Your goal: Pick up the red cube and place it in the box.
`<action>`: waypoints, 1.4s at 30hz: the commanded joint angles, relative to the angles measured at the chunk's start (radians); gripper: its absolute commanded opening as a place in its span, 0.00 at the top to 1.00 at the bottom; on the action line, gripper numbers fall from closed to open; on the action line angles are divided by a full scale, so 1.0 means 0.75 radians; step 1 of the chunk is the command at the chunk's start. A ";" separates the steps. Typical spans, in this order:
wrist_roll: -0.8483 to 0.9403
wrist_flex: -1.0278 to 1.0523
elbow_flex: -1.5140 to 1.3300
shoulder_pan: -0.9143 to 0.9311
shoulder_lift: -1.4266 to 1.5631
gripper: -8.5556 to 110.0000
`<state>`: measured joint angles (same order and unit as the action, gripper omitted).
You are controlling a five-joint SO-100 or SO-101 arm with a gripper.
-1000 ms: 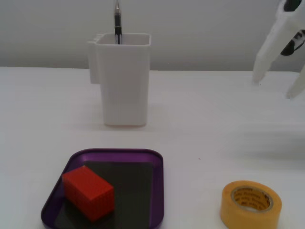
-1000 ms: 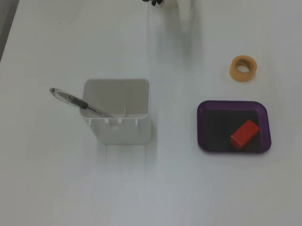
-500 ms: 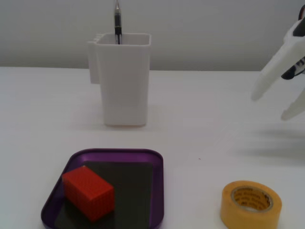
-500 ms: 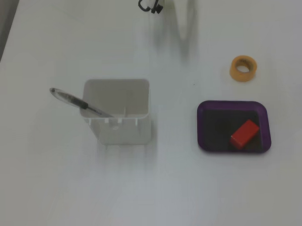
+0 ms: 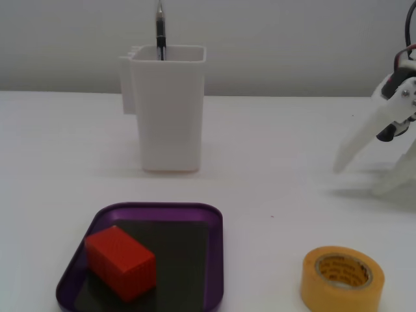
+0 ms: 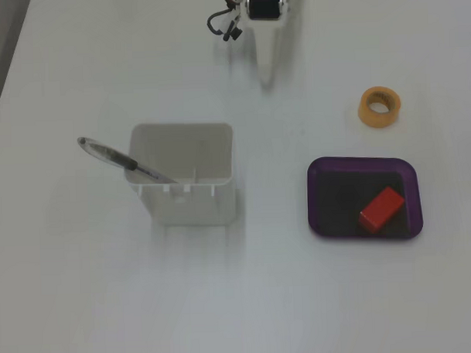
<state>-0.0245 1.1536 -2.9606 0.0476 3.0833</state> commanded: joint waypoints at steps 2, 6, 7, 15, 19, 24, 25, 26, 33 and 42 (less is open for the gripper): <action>0.172 -0.016 -0.010 0.008 -0.002 0.80; 0.186 -0.004 -0.010 0.008 -0.002 0.80; 0.186 -0.002 -0.010 0.008 -0.002 0.80; 0.186 -0.002 -0.010 0.002 -0.002 0.92; 0.184 -0.004 -0.010 0.008 -0.002 0.92; 0.186 -0.008 -0.010 0.008 -0.002 0.93; 0.190 -0.008 -0.010 0.004 -0.002 0.93; 0.194 -0.008 -0.010 -0.002 -0.002 0.93; 0.196 -0.008 -0.010 -0.002 -0.002 0.93; 0.196 -0.008 -0.010 -0.002 -0.002 0.93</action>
<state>0.1181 1.1536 -2.9652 0.0506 3.0833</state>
